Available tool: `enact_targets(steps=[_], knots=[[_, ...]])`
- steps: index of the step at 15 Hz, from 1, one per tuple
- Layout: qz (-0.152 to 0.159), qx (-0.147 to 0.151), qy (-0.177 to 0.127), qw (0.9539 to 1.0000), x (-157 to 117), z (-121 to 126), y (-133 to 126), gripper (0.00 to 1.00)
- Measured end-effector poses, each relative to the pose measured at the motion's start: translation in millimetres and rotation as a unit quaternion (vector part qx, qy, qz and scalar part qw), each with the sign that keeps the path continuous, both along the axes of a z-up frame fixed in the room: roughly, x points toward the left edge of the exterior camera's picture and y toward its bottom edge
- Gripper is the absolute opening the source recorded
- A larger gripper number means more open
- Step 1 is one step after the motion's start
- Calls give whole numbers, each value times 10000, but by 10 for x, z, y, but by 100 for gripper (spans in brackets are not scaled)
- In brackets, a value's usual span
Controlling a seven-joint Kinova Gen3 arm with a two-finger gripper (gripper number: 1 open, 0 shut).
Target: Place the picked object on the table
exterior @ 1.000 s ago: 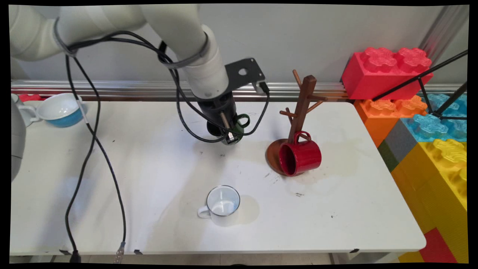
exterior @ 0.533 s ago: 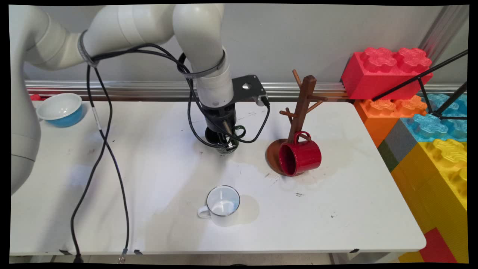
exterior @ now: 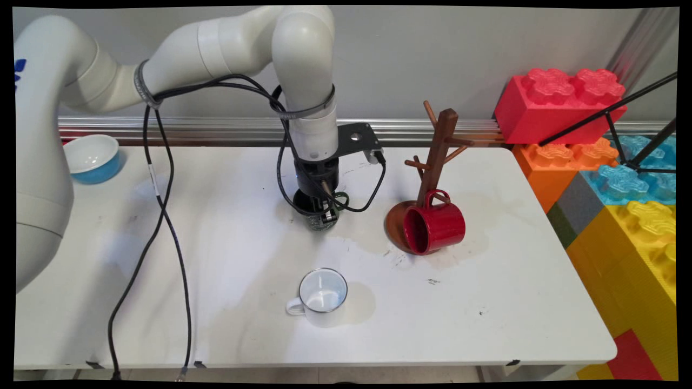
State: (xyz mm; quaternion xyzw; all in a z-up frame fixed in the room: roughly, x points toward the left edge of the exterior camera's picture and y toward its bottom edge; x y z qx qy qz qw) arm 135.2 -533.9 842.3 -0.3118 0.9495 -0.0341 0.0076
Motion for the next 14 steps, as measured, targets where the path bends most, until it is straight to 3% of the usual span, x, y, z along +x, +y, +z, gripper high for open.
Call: enact_targets(steps=[4, 14], knots=[[59, 228, -71, 9997, 32, -137, -111, 0], [200, 317, -132, 9992, 85, -218, -199, 0]])
